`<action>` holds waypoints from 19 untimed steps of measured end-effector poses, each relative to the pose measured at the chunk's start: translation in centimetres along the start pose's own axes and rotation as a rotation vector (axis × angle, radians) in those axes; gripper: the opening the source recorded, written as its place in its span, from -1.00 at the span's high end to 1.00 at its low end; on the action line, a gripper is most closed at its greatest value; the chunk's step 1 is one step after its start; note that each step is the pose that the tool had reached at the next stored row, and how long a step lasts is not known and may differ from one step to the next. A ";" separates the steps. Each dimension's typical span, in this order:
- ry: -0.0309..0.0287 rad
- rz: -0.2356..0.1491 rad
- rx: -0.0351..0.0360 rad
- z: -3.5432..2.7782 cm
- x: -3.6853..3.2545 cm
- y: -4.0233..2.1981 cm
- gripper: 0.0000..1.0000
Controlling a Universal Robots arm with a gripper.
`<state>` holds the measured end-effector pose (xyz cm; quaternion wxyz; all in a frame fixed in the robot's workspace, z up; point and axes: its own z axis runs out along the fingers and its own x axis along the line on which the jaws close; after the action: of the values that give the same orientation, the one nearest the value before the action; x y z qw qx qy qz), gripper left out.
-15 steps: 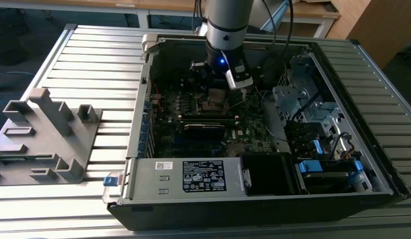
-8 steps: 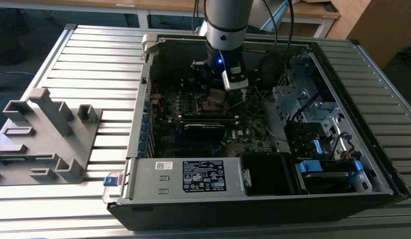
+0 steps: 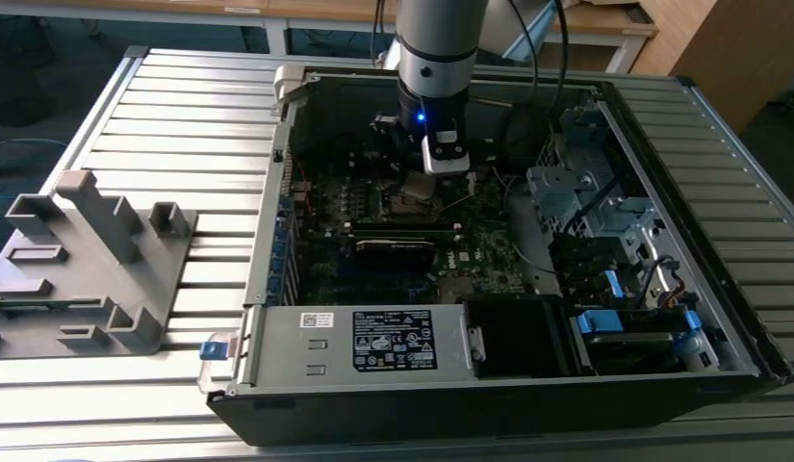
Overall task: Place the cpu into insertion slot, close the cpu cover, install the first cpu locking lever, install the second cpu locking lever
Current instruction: 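Place the cpu into insertion slot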
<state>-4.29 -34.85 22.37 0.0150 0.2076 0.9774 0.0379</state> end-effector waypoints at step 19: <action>-0.0060 0.074 0.0010 0.03 0.00 0.00 -0.08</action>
<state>-4.29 -34.85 22.34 0.0164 0.2437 0.9690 0.0373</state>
